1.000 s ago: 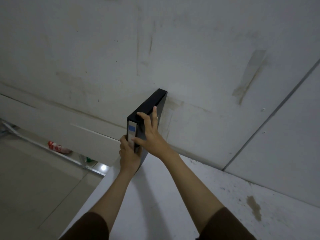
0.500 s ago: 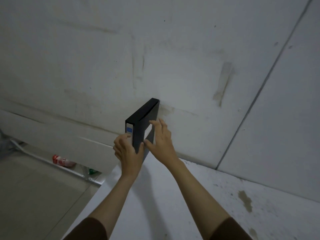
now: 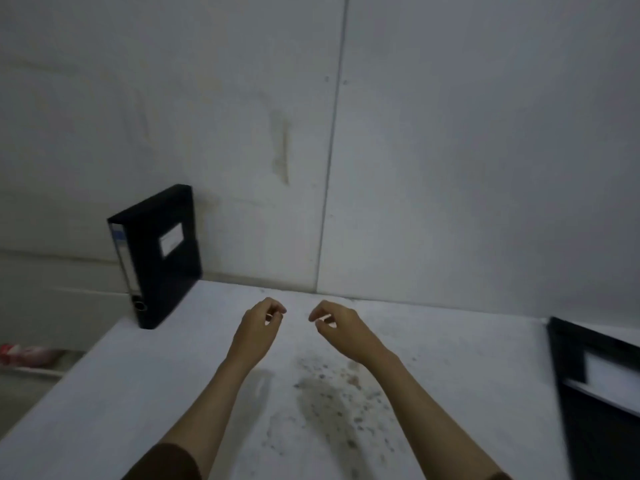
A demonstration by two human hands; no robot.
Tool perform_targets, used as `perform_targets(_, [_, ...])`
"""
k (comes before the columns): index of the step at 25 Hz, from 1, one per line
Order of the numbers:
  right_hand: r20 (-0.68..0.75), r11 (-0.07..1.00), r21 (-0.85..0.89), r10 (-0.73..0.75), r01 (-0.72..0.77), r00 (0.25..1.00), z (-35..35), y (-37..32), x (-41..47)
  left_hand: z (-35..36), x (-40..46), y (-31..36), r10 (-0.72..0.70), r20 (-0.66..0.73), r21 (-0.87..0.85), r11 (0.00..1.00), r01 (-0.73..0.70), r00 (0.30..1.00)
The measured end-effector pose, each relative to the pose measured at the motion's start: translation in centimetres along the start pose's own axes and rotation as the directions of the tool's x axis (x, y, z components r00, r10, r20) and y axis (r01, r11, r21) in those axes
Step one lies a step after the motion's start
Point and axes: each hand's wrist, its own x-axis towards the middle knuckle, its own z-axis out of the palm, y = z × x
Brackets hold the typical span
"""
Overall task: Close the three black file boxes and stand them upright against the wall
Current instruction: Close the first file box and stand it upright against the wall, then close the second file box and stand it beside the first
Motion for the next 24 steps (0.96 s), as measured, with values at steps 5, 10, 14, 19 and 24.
perform_targets(5, [-0.025,0.985,-0.016,0.169,-0.169,0.985,-7.6,9.4,-11.6,10.6,-4.6,5.8,-0.014,0.169,0.007,1.0,0.013,0.986])
perform_targets(10, [-0.124,0.939,0.048,0.343,-0.34,0.931,-12.6,16.7,-21.1,20.1,-8.4,10.1,0.039,0.362,0.007,0.999,-0.044,0.931])
perform_targets(14, [-0.187,0.892,0.124,0.451,-0.435,0.872,-14.8,21.6,-26.4,26.7,-9.7,12.4,0.061,0.481,0.014,0.997,-0.077,0.875])
perform_targets(19, [-0.309,0.836,0.16,0.548,-0.526,0.777,-18.9,29.4,-30.8,36.1,-10.7,14.9,0.033,0.6,0.028,0.998,-0.062,0.799])
perform_targets(24, [-0.377,0.754,0.121,0.637,-0.646,0.673,-22.9,36.4,-34.0,44.3,-12.1,16.5,-0.022,0.705,0.066,0.997,-0.034,0.709])
